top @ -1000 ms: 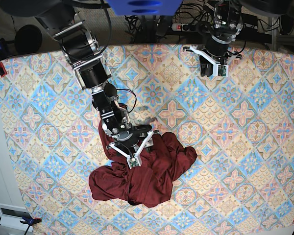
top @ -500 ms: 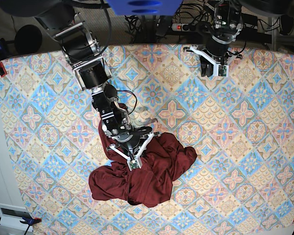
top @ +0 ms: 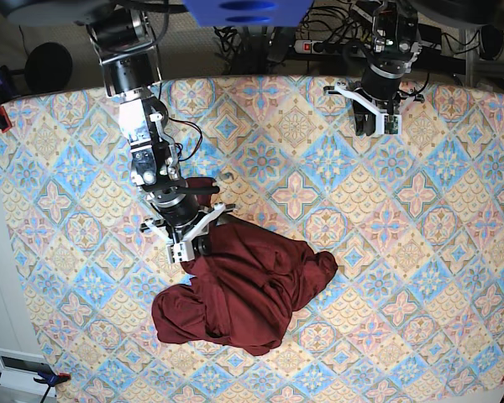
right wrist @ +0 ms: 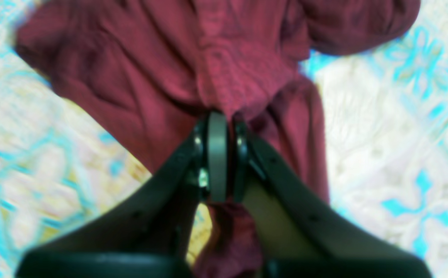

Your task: Layout the t-shirt on the table in an organized manner, then fold the t-shirt properly

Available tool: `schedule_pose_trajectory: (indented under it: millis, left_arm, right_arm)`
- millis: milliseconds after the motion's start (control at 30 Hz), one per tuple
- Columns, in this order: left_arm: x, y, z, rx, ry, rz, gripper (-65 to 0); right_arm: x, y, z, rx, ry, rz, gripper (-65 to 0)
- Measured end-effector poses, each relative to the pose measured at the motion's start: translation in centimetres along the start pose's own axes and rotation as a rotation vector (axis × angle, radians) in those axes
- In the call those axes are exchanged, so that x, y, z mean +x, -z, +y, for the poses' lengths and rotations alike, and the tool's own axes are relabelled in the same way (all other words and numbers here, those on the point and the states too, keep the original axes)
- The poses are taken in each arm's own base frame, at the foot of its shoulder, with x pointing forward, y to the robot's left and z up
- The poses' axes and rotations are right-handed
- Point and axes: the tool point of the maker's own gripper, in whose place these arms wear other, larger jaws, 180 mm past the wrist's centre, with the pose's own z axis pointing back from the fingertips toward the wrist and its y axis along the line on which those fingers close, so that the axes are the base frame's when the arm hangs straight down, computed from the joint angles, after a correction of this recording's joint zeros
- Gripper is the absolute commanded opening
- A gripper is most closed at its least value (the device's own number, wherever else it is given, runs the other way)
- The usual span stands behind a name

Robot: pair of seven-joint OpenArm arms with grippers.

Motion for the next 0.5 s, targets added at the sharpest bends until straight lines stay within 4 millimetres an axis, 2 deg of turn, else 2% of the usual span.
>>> schedule_pose_trajectory:
  millis: [67,200,267,367,433,500]
  left_arm:
    - [1.1,0.5,0.0,-0.003,0.000,-0.028,-55.7]
    - [3.4,1.4,-0.2,-0.008,0.006,-0.084,-55.7]
    - [4.8,1.9,-0.6,-0.019,0.010,-0.118,-55.6]
    - [6.8,3.1,-1.2,-0.036,0.021,-0.144,-55.5]
    - [7.0,4.5,-1.3,-0.042,0.027,-0.117,-55.5]
    - [7.4,5.7,-1.8,-0.054,0.027,-0.116,-55.5]
  right_arm:
    - [0.2,-1.5,-1.0,-0.013,-0.020,-0.018,-65.0]
    - [-1.5,-4.5,-4.7,-0.102,-0.025,0.010,-65.0]
    - [-1.4,-5.7,-5.8,-0.127,-0.023,0.000,-65.0]
    - [0.4,-7.6,-6.4,-0.098,0.083,-0.078,-65.0]
    - [0.5,-8.9,-8.2,-0.131,0.162,-0.099,-65.0]
    - [-0.4,-10.2,-10.6,-0.183,0.254,-0.097,-65.0]
